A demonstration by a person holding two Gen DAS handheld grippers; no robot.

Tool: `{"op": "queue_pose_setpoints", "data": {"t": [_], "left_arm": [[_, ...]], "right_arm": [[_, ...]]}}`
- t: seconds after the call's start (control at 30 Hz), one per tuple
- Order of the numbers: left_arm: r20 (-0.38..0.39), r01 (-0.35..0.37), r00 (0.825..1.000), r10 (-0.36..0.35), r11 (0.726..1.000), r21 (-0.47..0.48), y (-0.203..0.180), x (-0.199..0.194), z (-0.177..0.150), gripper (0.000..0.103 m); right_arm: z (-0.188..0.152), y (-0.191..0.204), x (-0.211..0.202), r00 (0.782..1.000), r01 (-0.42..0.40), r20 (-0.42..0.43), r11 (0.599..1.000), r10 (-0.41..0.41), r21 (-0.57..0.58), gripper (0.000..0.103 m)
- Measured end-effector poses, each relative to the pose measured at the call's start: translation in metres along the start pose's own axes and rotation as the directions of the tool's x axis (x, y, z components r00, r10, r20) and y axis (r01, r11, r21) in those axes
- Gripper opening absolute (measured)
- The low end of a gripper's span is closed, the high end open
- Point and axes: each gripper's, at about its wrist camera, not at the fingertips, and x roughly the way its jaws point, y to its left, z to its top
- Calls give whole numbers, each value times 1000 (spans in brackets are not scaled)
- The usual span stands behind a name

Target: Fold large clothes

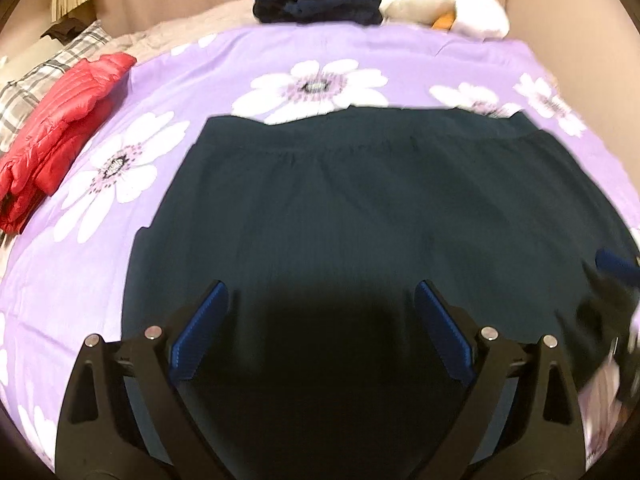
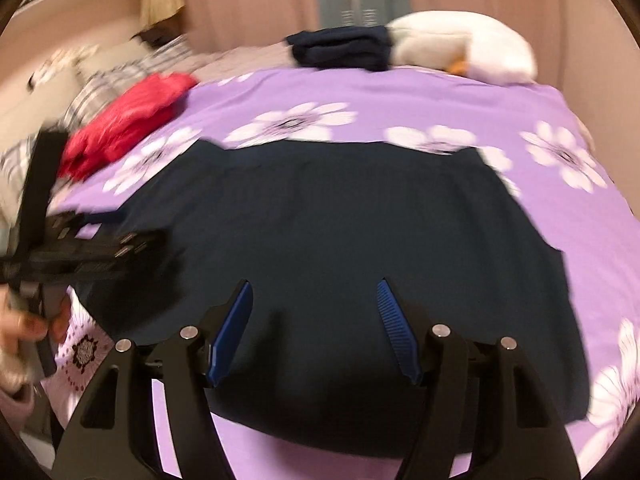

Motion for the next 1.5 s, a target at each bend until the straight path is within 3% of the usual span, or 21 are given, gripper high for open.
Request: {"op": "queue_pose_setpoints", "data": {"t": [0.13, 0.3, 0.47, 0.6, 0.67, 0.87, 1.2, 1.5], "left_arm": [[-101, -10, 995, 10, 1000, 1, 1, 32, 1, 100], [-56, 5, 998, -6, 1000, -24, 11, 23, -3, 101], [-9, -10, 1000, 10, 999, -47, 30, 5, -23, 101], [-9, 13, 1000, -14, 997, -76, 41, 2, -39, 101], [-4, 9, 1000, -10, 998, -64, 39, -1, -45, 101], [1, 22, 1000, -22, 997, -71, 39, -7, -57, 101], [8, 41, 999, -40, 995, -92, 42, -19, -76, 101], [9, 50, 999, -49, 993, -104, 43, -29, -88, 101]], "right_arm": [[-15, 15, 29, 994, 8, -109, 998, -15, -62, 66], [-12, 4, 15, 994, -51, -102, 998, 47, -39, 66], [3, -27, 2, 998, 44, -34, 999, -44, 0, 68], [-1, -56, 18, 987, 135, -90, 989, -130, 55, 69], [-8, -64, 19, 990, 120, -81, 990, -114, 71, 69], [-16, -68, 13, 982, 176, -78, 983, -172, 55, 73], [-39, -110, -16, 975, 217, -90, 956, -202, 199, 73], [-47, -113, -27, 973, 226, -92, 946, -210, 232, 73]]}}
